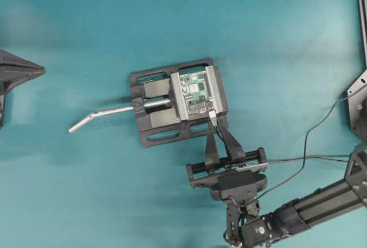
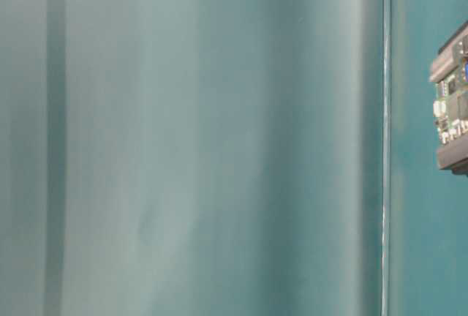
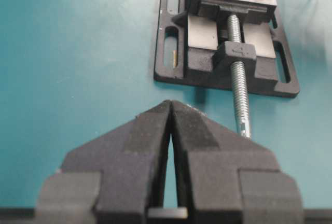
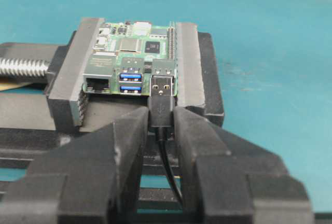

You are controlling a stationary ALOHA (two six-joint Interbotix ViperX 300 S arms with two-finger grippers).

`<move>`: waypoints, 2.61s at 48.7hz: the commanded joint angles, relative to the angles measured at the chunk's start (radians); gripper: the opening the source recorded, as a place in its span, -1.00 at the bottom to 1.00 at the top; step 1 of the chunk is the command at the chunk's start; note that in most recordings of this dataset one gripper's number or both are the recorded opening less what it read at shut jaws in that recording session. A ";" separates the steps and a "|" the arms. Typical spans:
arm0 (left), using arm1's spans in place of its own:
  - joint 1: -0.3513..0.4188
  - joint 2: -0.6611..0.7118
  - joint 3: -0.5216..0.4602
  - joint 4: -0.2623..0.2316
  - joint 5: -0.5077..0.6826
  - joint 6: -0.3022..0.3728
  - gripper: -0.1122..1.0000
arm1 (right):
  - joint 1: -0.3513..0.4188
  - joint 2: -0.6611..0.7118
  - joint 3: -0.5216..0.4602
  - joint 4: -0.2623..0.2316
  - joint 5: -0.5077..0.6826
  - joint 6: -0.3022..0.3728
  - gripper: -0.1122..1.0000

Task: Insert the USB into the fixed PCB.
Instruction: 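Align the USB plug with the right-side USB port on the board, then push the USB plug forward into the port with the right gripper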

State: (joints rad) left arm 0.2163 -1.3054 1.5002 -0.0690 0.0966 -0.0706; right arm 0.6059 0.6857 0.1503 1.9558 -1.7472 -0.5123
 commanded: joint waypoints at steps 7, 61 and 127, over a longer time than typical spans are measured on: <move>0.000 0.011 -0.028 0.003 -0.005 -0.003 -0.74 | -0.005 -0.055 -0.003 -0.008 -0.008 0.003 -0.42; 0.000 0.009 -0.028 0.003 -0.005 -0.003 -0.74 | -0.012 -0.061 0.005 -0.008 0.026 0.003 -0.42; 0.000 0.009 -0.026 0.003 -0.005 -0.003 -0.74 | -0.060 -0.080 0.023 -0.031 0.026 -0.009 -0.42</move>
State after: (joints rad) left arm 0.2178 -1.3054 1.5002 -0.0690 0.0966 -0.0706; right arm 0.5860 0.6581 0.1779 1.9405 -1.7165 -0.5200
